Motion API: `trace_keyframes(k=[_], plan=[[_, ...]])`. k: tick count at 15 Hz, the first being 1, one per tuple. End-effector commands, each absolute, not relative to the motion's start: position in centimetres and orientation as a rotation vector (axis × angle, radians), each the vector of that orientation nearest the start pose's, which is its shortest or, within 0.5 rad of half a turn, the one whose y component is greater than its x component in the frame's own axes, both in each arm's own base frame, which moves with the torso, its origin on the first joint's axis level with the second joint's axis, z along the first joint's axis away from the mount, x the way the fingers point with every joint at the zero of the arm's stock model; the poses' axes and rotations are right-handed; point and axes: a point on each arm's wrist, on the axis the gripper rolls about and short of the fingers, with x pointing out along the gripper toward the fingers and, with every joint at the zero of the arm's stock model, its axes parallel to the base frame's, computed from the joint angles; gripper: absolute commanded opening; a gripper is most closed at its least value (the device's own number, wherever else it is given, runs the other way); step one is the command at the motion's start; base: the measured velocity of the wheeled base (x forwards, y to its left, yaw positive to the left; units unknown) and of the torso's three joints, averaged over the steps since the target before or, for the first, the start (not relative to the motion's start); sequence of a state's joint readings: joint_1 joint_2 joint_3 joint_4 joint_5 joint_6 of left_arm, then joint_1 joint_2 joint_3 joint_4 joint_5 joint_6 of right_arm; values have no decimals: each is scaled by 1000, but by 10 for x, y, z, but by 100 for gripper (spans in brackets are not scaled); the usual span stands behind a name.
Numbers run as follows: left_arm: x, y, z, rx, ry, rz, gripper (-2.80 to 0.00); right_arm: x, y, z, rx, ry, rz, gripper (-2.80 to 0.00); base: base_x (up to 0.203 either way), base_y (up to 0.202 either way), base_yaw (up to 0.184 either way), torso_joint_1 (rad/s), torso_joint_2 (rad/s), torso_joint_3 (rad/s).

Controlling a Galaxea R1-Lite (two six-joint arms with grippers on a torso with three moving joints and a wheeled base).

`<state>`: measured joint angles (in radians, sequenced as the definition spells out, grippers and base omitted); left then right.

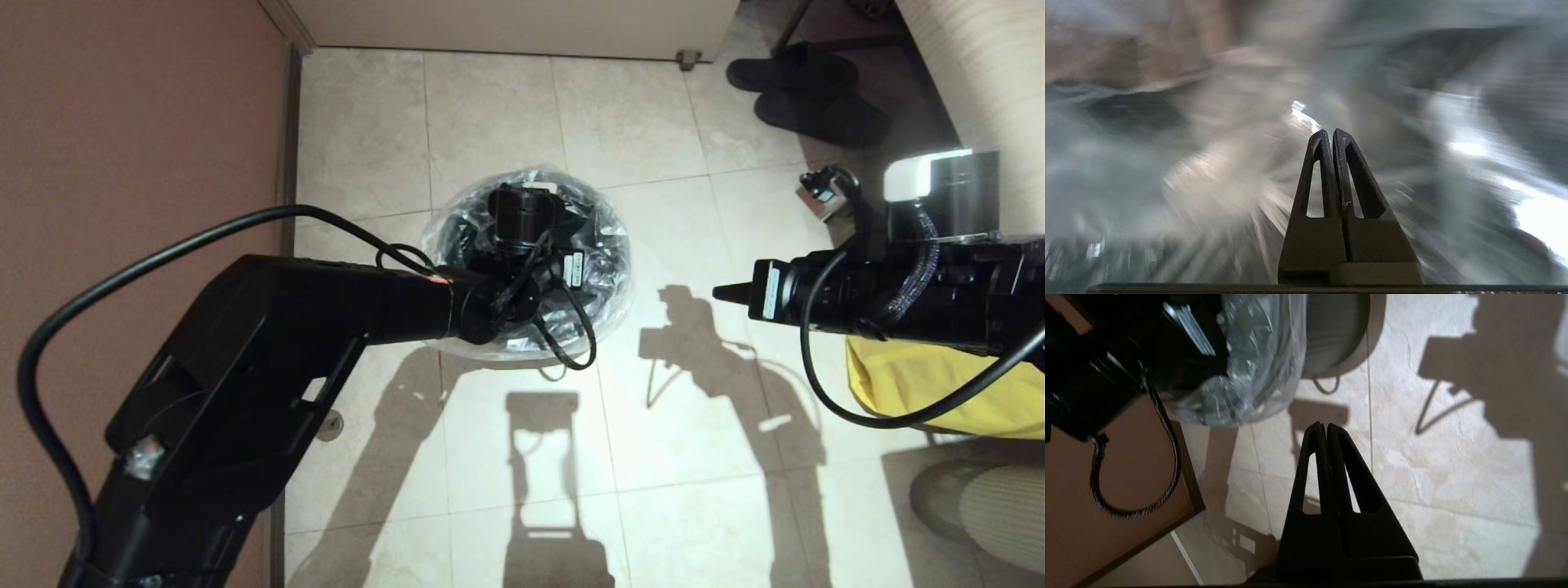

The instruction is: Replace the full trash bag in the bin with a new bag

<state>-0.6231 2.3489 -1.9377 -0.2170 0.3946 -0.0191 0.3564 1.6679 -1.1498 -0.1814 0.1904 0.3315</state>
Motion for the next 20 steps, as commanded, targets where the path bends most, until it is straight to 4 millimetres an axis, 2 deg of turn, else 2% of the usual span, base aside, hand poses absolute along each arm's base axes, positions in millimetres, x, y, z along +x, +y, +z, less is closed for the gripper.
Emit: trace_keyframes(k=[1,3,6,9,10,12,14,15,20], plan=[[397,-283,220,63,145,-231,-280,298,118,249,312,378,495,-280,0,0,0,0,0,0],[389,-277,235,63,140,-200,-280,311,123,253,377,321,502,-280,0,0,0,0,0,0],[381,-257,255,77,166,-120,-280,325,128,256,460,316,497,-280,0,0,0,0,0,0],[370,-239,271,37,157,-89,-280,326,135,262,483,304,519,-280,0,0,0,0,0,0],[373,-232,273,26,149,-73,-280,329,138,261,486,305,523,-280,0,0,0,0,0,0],[365,-218,291,-22,113,-57,-280,327,140,263,486,303,532,-280,0,0,0,0,0,0],[348,-205,317,-80,65,-54,-280,327,141,264,483,306,537,-280,0,0,0,0,0,0],[345,-202,322,-92,56,-53,-280,326,144,264,481,308,541,-280,0,0,0,0,0,0],[338,-205,320,-107,68,-65,-280,317,141,267,474,336,527,-280,0,0,0,0,0,0]])
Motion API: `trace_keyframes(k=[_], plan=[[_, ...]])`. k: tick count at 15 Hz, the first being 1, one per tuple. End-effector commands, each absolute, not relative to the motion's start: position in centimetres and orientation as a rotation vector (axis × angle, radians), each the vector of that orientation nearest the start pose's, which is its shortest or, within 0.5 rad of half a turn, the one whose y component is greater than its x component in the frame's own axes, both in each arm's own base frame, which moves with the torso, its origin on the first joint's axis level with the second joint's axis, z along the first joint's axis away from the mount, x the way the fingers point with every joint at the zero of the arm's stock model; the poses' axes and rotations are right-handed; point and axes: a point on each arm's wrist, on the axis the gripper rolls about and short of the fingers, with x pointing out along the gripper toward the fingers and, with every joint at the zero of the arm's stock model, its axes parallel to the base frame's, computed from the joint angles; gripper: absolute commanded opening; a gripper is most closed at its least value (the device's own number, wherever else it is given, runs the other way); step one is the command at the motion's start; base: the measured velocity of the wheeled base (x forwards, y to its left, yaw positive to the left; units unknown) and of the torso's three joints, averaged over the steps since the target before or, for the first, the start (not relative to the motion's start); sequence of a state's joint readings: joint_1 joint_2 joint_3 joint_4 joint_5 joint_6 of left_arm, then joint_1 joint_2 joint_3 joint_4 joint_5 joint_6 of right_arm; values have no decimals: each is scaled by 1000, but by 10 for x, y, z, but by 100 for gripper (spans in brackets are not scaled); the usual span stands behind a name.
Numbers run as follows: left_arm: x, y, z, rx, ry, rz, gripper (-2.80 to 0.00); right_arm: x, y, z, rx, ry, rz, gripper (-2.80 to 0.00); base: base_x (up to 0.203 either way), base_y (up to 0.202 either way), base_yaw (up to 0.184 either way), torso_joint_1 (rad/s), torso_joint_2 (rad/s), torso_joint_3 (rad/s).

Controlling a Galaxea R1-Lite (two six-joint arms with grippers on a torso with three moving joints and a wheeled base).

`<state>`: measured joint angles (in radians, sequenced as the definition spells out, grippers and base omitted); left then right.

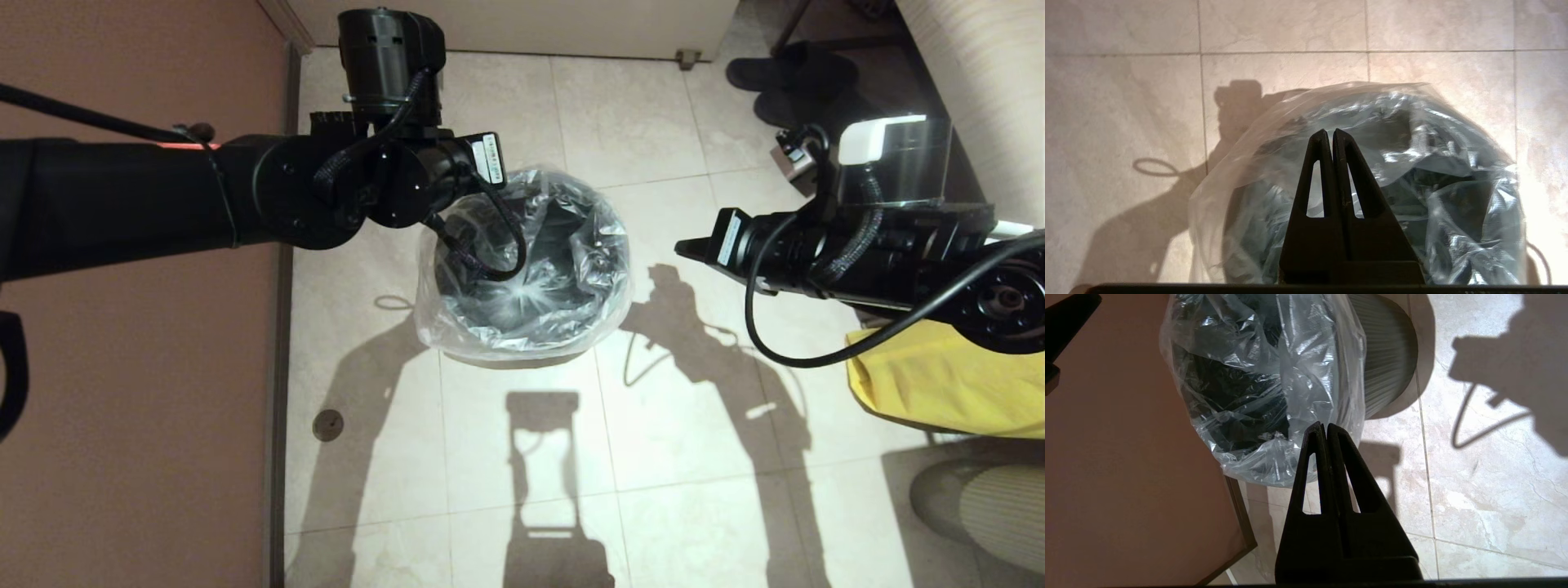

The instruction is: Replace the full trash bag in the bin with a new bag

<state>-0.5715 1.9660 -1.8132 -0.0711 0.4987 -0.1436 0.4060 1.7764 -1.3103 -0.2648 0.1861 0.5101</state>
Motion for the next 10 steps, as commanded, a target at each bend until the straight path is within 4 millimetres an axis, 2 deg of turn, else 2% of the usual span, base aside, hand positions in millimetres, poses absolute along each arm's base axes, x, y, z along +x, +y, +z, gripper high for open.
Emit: trace_keyframes(k=[1,6,8,10], plan=[[337,-206,318,-103,75,-70,-280,316,139,266,471,334,524,-280,0,0,0,0,0,0],[340,-208,301,-95,91,-79,-280,301,111,251,354,345,468,-280,0,0,0,0,0,0],[349,-194,288,-86,113,-47,-280,305,91,250,351,330,412,-280,0,0,0,0,0,0],[352,-186,288,-103,69,-38,-280,305,87,248,307,325,402,-280,0,0,0,0,0,0]])
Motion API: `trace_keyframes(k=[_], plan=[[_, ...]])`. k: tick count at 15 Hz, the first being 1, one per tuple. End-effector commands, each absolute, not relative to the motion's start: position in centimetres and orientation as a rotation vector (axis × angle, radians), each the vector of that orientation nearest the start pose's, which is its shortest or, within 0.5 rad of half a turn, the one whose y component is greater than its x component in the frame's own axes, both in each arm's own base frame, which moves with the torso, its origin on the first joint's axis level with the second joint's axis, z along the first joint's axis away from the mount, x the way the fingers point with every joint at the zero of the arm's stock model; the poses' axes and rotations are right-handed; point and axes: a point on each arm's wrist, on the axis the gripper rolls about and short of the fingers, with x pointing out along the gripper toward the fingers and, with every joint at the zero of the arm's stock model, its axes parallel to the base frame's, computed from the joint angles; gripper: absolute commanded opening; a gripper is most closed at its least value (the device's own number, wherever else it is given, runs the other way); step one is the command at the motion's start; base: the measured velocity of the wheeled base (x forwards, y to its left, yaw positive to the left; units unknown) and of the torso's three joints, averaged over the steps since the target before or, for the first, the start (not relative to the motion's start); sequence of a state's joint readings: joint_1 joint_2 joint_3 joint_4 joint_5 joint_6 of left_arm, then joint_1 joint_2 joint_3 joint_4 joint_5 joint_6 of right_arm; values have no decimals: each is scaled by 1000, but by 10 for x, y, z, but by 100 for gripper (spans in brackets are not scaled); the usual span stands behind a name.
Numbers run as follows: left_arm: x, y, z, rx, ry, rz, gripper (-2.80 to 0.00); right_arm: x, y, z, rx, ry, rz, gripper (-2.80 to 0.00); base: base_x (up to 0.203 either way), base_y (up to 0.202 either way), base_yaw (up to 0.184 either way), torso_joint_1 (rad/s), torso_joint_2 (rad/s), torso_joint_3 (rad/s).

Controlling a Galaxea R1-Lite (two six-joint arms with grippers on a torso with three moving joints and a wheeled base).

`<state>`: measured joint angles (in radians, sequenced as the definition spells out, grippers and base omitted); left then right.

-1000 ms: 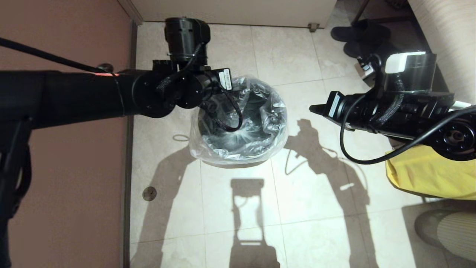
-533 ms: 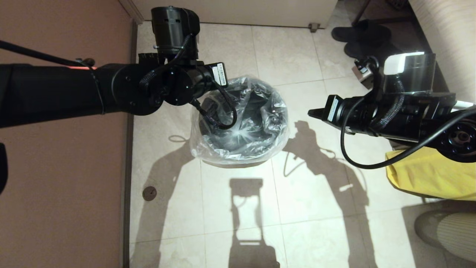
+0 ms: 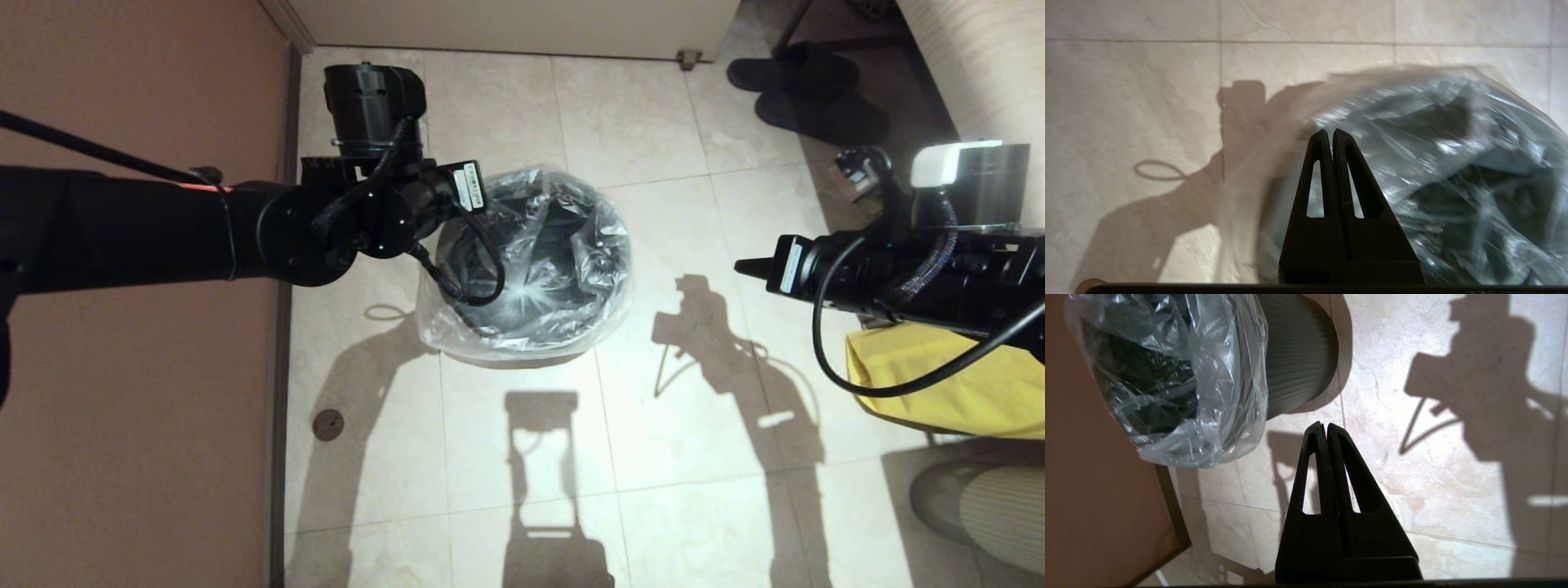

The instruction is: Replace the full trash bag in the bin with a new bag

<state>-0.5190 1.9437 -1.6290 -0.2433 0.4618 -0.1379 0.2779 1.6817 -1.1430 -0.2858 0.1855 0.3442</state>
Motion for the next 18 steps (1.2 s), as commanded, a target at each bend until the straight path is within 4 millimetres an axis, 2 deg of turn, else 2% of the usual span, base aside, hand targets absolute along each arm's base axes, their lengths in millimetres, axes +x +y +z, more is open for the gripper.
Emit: trace_keyframes(k=[1,2,4,6,8,9,11,13,15,17,18], plan=[[344,-183,292,-106,65,-66,-280,299,85,247,289,326,404,-280,0,0,0,0,0,0],[331,-181,296,-104,68,-123,-280,290,83,253,281,307,408,-280,0,0,0,0,0,0],[300,-195,302,-79,66,-241,-280,272,77,261,277,280,406,-280,0,0,0,0,0,0],[284,-196,298,-59,84,-243,-280,253,69,265,273,259,401,-280,0,0,0,0,0,0],[274,-185,297,-56,87,-235,-280,241,60,260,268,267,378,-280,0,0,0,0,0,0],[269,-178,288,-46,114,-246,-280,233,55,257,267,272,364,-280,0,0,0,0,0,0],[248,-164,276,-39,136,-315,-280,209,45,265,270,225,346,-280,0,0,0,0,0,0],[236,-152,287,-59,51,-313,-280,184,32,267,275,201,312,-280,0,0,0,0,0,0],[225,-139,285,-41,48,-297,-280,159,22,265,278,183,277,-280,0,0,0,0,0,0],[204,-130,260,-20,121,-346,-280,133,13,259,286,161,233,-280,0,0,0,0,0,0],[189,-122,256,-23,125,-363,-280,120,10,256,287,149,219,-280,0,0,0,0,0,0]])
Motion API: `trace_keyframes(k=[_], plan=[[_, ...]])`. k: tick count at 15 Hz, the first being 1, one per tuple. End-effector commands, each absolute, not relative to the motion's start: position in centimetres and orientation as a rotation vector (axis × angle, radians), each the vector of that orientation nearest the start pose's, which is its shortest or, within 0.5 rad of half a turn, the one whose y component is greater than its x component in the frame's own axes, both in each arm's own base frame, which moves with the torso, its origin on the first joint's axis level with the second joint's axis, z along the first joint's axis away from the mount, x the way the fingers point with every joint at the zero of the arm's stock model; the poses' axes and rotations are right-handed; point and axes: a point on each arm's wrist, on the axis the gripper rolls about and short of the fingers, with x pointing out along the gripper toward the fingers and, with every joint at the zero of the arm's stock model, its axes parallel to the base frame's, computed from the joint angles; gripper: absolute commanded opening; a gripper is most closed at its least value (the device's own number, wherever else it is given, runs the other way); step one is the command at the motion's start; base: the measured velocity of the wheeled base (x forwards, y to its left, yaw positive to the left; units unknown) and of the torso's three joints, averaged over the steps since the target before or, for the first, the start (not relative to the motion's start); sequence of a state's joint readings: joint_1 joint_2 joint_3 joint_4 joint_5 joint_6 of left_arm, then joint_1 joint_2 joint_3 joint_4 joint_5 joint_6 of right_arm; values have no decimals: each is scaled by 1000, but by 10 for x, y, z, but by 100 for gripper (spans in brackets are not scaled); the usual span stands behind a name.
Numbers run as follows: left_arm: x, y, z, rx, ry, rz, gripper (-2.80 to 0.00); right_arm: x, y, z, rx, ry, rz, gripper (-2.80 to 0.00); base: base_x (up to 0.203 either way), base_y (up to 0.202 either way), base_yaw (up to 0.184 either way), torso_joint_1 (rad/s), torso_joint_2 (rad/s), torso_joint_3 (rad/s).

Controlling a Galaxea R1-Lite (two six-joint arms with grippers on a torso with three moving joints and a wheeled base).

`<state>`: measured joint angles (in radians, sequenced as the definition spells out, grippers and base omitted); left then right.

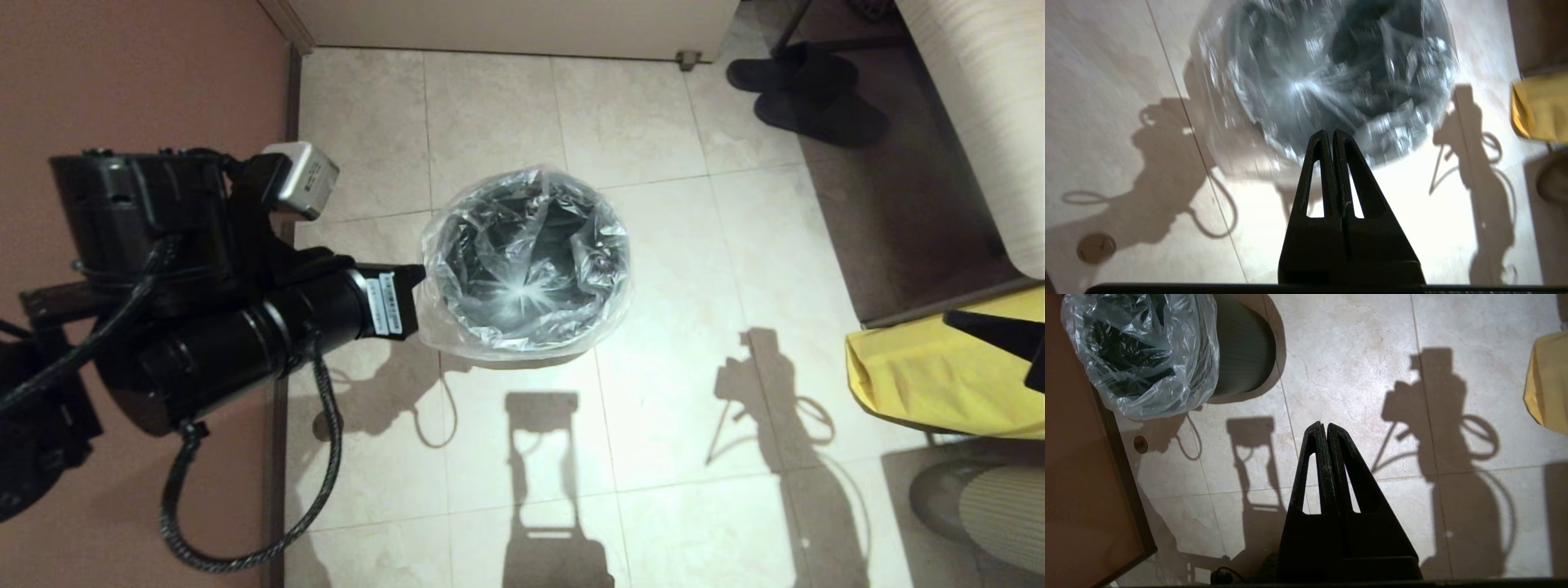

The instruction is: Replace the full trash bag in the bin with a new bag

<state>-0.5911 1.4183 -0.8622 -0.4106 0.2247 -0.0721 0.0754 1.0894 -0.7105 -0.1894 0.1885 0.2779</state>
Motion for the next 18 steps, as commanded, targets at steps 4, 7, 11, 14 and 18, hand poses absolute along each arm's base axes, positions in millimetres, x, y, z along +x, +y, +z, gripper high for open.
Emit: trace_keyframes(k=[4,7,11,14,18], plan=[[163,-78,262,-38,59,-281,-280,83,1,243,295,128,140,-280,0,0,0,0,0,0],[144,-67,248,5,71,-285,-280,61,0,235,292,91,110,-280,0,0,0,0,0,0],[134,-36,241,60,53,-116,-280,40,0,232,289,46,80,-280,0,0,0,0,0,0],[96,-14,255,62,-81,2,-280,11,3,230,251,-8,72,-280,0,0,0,0,0,0],[48,-1,242,62,-156,89,-280,-29,11,214,202,-44,100,-280,0,0,0,0,0,0]])
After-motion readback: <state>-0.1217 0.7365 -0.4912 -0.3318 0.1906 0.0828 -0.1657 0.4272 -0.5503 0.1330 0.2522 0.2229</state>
